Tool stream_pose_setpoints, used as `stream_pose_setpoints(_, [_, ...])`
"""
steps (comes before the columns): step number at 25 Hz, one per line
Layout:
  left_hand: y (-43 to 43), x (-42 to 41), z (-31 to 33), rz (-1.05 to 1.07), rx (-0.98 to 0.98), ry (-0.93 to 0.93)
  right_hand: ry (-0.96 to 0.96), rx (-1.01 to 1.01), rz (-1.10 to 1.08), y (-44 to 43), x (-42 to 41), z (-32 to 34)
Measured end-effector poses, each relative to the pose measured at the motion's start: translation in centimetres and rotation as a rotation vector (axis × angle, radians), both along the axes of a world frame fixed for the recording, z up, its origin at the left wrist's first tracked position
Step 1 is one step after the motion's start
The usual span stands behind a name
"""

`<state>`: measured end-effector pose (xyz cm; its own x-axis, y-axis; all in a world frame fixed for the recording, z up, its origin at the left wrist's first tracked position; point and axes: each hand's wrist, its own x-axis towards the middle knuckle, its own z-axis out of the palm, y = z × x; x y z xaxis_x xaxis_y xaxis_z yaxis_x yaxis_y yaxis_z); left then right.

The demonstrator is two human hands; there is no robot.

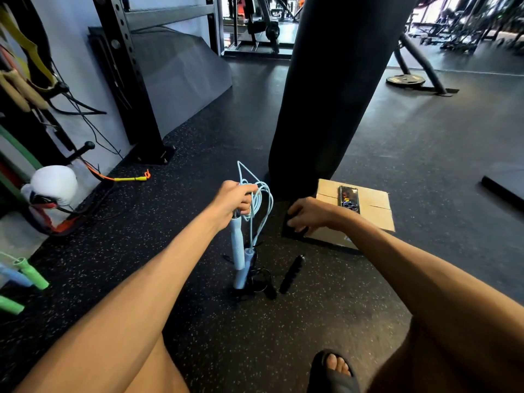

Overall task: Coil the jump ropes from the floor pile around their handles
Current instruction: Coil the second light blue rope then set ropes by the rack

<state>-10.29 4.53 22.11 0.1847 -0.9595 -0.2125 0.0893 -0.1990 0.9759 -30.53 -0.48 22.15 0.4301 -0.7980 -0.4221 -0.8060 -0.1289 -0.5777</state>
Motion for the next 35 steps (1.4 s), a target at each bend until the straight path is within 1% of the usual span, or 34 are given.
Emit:
stream_pose_setpoints(4, [0.2, -0.1, 0.6, -0.07, 0.013, 0.123, -0.147, -0.117, 0.04, 1.1, 2.5, -0.1])
stream_pose_setpoints(7, [0.4, 0.6, 1.3, -0.106, 0.027, 0.192, -0.288, -0.13, -0.027, 1.1, 3.0, -0.1])
stream_pose_setpoints(10, [0.6, 1.4, 1.6, -0.127, 0.038, 0.138, -0.352, -0.045, -0.112, 1.2, 2.9, -0.2])
stream_pose_setpoints(13, [0.6, 1.9, 1.5, -0.128, 0.028, 0.019, -0.377, -0.142, -0.127, 1.0, 3.0, -0.2])
stream_pose_setpoints(16, [0.6, 1.8, 1.4, -0.179, 0.023, 0.018, -0.427, -0.199, -0.14, 0.6, 3.0, 0.3])
stream_pose_setpoints(19, [0.7, 1.1, 1.4, -0.253, 0.013, -0.004, -0.335, -0.247, -0.125, 0.4, 3.5, -0.4])
stream_pose_setpoints(21, [0.8, 0.9, 1.3, -0.259, 0.0, -0.037, -0.265, -0.309, -0.125, 0.2, 3.4, -0.7])
stream_pose_setpoints(23, [0.8, 1.1, 1.1, -0.209, -0.004, -0.113, -0.147, -0.396, -0.103, -0.2, 2.8, -0.7])
stream_pose_setpoints(25, [0.4, 1.7, 0.7, -0.082, -0.003, -0.244, -0.052, -0.418, -0.091, -0.6, 2.0, -0.6])
stream_pose_setpoints(27, [-0.1, 2.5, 0.6, 0.045, -0.01, -0.33, -0.002, -0.384, -0.078, -0.7, 1.3, -0.3])
stream_pose_setpoints(28, [-0.3, 2.9, 0.6, 0.09, -0.022, -0.331, -0.008, -0.339, -0.08, -0.6, 0.9, -0.2])
stream_pose_setpoints(29, [-0.4, 3.3, 0.7, 0.122, -0.038, -0.315, -0.036, -0.275, -0.088, -0.6, 0.5, -0.2])
stream_pose_setpoints(31, [-0.6, 3.6, 1.0, 0.156, -0.066, -0.274, -0.083, -0.083, -0.08, -0.3, -0.2, 0.0])
stream_pose_setpoints(32, [-0.6, 3.7, 1.1, 0.167, -0.074, -0.261, -0.055, -0.021, -0.041, -0.3, -0.4, -0.1])
stream_pose_setpoints(33, [-0.6, 3.7, 1.1, 0.182, -0.079, -0.26, -0.001, -0.007, 0.012, -0.3, -0.5, -0.2])
stream_pose_setpoints(35, [-0.6, 3.9, 1.1, 0.231, -0.081, -0.284, 0.125, -0.072, 0.104, -0.5, -0.4, -0.5])
